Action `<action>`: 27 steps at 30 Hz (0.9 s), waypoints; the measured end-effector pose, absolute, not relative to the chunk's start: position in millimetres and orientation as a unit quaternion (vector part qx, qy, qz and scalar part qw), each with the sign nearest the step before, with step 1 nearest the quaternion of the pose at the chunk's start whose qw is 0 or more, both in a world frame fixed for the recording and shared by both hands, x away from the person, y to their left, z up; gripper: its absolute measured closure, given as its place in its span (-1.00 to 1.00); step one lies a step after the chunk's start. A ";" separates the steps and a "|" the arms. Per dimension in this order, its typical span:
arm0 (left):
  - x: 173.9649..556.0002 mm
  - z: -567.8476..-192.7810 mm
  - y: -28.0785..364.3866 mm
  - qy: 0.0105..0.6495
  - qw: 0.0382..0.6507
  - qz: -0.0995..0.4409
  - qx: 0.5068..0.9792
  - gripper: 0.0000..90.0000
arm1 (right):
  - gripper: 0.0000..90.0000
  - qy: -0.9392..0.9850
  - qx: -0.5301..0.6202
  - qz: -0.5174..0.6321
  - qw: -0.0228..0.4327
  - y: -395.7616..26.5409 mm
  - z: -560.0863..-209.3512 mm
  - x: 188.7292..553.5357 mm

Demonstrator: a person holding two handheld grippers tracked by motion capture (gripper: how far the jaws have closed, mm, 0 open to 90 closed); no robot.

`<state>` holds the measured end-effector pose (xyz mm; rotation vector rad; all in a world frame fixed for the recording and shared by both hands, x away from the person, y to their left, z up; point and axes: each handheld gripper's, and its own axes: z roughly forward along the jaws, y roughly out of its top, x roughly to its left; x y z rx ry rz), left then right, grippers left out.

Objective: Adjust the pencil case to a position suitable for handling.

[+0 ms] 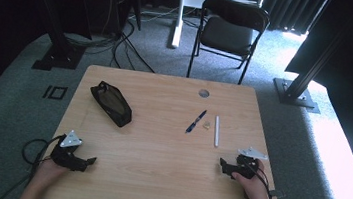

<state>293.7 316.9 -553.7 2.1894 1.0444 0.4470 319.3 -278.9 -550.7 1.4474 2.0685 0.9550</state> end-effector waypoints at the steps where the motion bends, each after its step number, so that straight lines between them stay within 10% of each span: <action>1: 293.7 -553.7 316.9 0.400 0.331 0.171 0.838 -0.95 | -0.75 0.748 0.523 0.345 0.219 -278.9 -550.7 319.3; 27: 293.6 -553.7 316.9 0.400 0.331 0.171 0.838 -0.95 | -0.75 0.767 0.466 0.390 0.208 -210.5 -515.6 353.8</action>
